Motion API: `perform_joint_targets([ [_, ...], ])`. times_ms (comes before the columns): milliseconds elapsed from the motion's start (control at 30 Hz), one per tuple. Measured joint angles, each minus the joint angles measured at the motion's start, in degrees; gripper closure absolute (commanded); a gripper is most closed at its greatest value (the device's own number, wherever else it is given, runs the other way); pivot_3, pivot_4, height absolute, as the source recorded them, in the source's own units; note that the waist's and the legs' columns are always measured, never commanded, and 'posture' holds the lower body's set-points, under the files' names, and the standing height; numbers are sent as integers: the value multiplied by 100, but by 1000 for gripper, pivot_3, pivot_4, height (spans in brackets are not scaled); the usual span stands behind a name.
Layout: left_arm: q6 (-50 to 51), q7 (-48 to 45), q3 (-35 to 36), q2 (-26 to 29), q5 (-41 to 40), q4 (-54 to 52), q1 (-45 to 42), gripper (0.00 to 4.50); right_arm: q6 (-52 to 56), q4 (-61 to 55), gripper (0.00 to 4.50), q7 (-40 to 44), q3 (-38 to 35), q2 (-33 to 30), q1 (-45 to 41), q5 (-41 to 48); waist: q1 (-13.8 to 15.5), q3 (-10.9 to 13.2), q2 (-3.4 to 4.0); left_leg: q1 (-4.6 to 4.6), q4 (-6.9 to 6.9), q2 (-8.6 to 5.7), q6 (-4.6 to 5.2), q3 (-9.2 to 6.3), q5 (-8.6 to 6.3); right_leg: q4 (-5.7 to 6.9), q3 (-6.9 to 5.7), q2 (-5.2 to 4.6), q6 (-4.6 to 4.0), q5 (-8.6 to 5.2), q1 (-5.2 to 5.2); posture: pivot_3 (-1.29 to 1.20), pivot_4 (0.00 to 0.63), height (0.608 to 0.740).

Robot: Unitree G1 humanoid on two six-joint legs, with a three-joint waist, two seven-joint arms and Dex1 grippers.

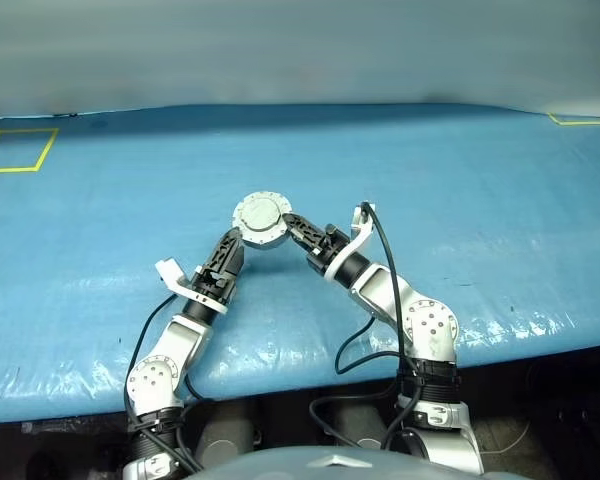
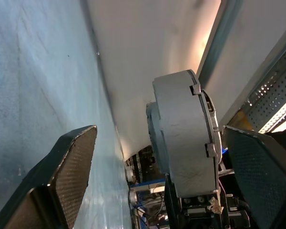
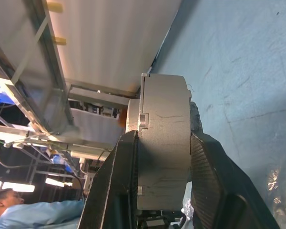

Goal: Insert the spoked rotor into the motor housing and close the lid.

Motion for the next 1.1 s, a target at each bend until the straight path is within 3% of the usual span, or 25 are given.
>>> perform_joint_targets([
  [600,-68,-132,-354,38,-47,-71,-179,28,89,-79,3341,100,398,-100,216,-1,2,-2,-3,0,6,-2,3,2,-1,-1,5,1,0,1,2,0,150,740],
  [700,-98,-115,-370,38,-37,-70,-175,590,83,-89,3341,115,404,-100,216,1,3,-2,-3,0,6,-2,3,2,-1,0,5,1,0,1,2,0,150,740],
  [833,-129,-123,-370,38,-86,-70,-160,1844,82,-180,3341,209,440,-101,211,7,3,-2,-4,0,6,-2,3,2,-1,-1,5,1,1,2,2,0,150,740],
  [1100,-188,-126,-381,28,-214,-114,-54,1889,90,-165,3341,245,488,-104,211,-2,3,-2,-4,0,7,-2,5,3,-2,-1,7,1,-1,0,3,0,150,740],
])
